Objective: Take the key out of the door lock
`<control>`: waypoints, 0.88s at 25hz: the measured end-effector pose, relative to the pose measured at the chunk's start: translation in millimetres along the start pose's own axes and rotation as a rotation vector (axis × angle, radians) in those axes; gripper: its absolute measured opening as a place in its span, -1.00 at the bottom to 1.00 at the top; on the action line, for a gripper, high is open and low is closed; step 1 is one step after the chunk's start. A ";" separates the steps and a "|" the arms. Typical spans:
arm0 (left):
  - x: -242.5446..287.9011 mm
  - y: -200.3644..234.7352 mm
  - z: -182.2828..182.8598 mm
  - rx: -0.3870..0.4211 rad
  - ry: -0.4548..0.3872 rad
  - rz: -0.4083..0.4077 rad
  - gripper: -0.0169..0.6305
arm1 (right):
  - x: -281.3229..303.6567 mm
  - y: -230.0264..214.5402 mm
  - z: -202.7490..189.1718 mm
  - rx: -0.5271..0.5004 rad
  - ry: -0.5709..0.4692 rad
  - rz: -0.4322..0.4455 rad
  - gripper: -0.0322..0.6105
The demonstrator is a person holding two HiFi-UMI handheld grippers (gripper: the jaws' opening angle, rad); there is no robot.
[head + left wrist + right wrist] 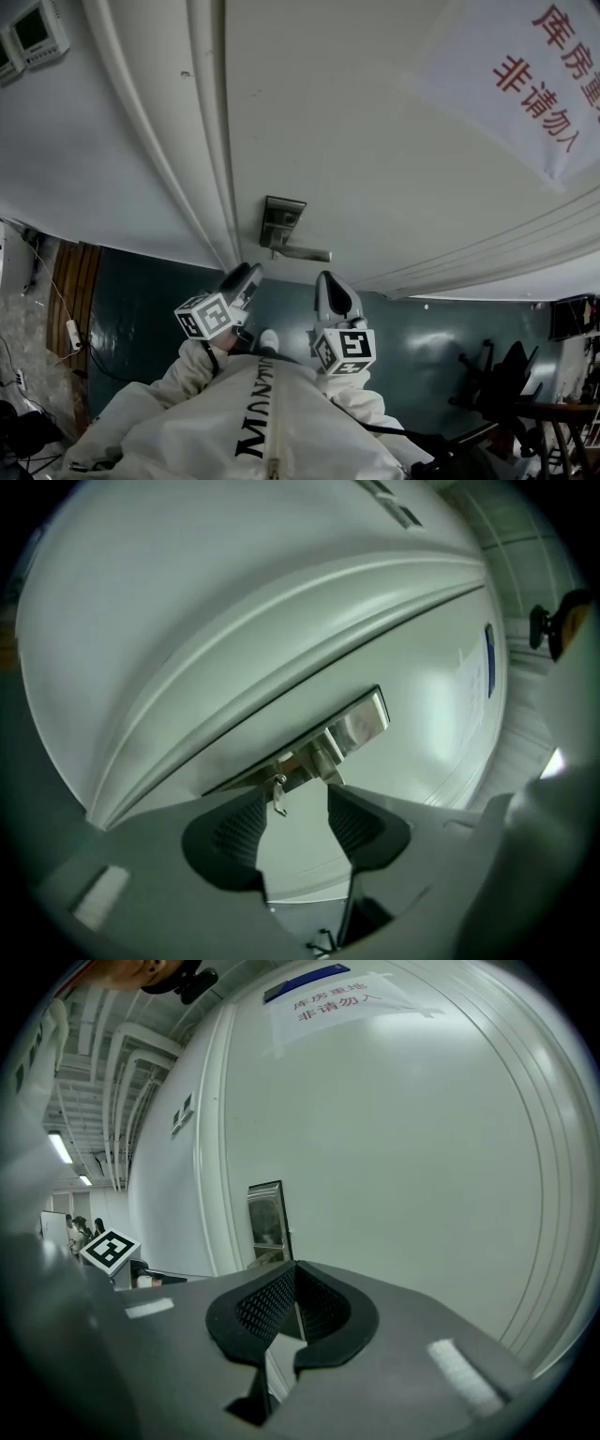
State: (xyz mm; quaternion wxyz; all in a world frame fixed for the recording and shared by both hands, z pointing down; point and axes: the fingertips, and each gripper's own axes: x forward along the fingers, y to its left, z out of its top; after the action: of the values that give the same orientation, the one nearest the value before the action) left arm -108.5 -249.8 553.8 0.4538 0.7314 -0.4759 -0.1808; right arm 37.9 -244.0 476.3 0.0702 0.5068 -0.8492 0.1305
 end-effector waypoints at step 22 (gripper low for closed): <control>45.9 20.8 -26.0 -0.462 -0.171 -0.100 -0.44 | -9.4 3.1 -5.2 -0.021 0.038 0.014 -0.90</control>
State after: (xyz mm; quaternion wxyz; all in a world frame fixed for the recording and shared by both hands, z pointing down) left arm -79.4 -279.3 592.4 0.5574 0.6129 -0.4218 -0.3685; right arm 39.5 -233.2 478.4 0.0906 0.4977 -0.8525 0.1317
